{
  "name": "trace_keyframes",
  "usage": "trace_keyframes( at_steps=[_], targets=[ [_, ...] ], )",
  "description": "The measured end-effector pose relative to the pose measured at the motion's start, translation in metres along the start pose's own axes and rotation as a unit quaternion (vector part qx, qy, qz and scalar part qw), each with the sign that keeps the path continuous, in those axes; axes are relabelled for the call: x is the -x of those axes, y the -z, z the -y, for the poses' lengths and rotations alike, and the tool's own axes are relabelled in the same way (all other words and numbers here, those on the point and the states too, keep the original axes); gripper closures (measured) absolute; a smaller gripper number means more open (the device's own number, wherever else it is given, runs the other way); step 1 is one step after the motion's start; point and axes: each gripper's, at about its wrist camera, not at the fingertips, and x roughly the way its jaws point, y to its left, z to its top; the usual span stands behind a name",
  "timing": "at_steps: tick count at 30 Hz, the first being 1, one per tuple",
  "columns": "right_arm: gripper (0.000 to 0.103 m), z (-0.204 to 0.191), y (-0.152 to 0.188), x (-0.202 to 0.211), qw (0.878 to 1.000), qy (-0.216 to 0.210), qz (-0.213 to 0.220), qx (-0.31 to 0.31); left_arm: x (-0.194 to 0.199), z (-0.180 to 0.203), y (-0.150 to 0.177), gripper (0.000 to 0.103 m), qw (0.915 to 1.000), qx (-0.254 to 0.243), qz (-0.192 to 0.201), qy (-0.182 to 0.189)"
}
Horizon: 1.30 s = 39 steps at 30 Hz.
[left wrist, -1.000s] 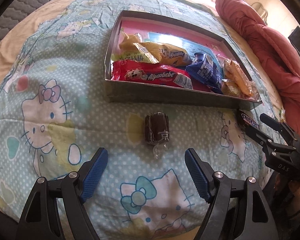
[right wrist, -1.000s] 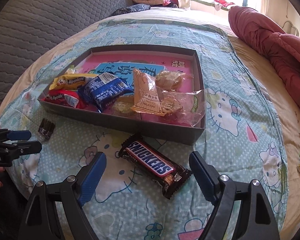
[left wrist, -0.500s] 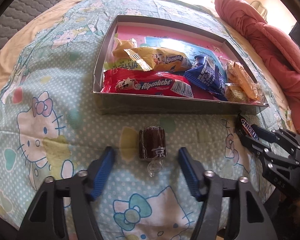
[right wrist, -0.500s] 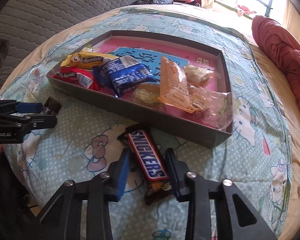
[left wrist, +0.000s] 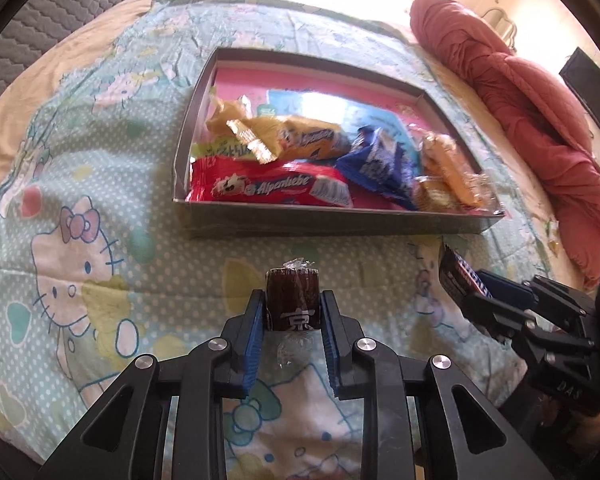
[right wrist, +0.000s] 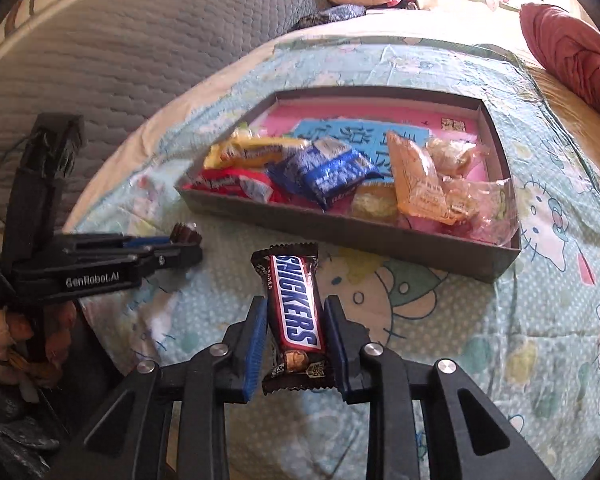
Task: Organize snacks
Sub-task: 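Grasp the dark chocolate piece with left tool while right tool grasps Snickers bar, then carry the chocolate piece with left tool while right tool carries Snickers over tray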
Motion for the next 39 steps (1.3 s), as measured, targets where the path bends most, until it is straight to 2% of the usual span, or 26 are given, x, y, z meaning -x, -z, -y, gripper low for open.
trace_keyframes(
  at_steps=[8, 11, 16, 24, 31, 39],
  targets=[
    [0.074, 0.008, -0.021, 0.031, 0.996, 0.0, 0.091, -0.02, 0.023, 0.013, -0.017, 0.076, 0.9984, -0.019, 0.052, 0.007],
    [0.074, 0.012, -0.034, 0.029, 0.994, 0.014, 0.104, -0.019, 0.022, 0.014, -0.028, 0.076, 0.9976, -0.026, 0.064, 0.007],
    [0.074, 0.027, -0.053, 0.016, 0.994, 0.027, 0.101, -0.042, 0.008, 0.015, -0.046, 0.076, 0.9973, -0.026, 0.068, 0.008],
    [0.074, 0.027, -0.071, -0.008, 0.994, 0.036, 0.1, -0.029, -0.014, 0.024, -0.075, 0.076, 0.996, -0.043, 0.078, 0.005],
    [0.074, 0.022, -0.073, -0.031, 0.995, 0.051, 0.086, -0.013, -0.034, 0.029, -0.076, 0.076, 0.9968, -0.055, 0.058, 0.002],
    [0.073, 0.022, -0.07, -0.042, 0.995, 0.068, 0.078, -0.006, -0.038, 0.029, -0.075, 0.076, 0.997, -0.057, 0.053, 0.0]
  ],
)
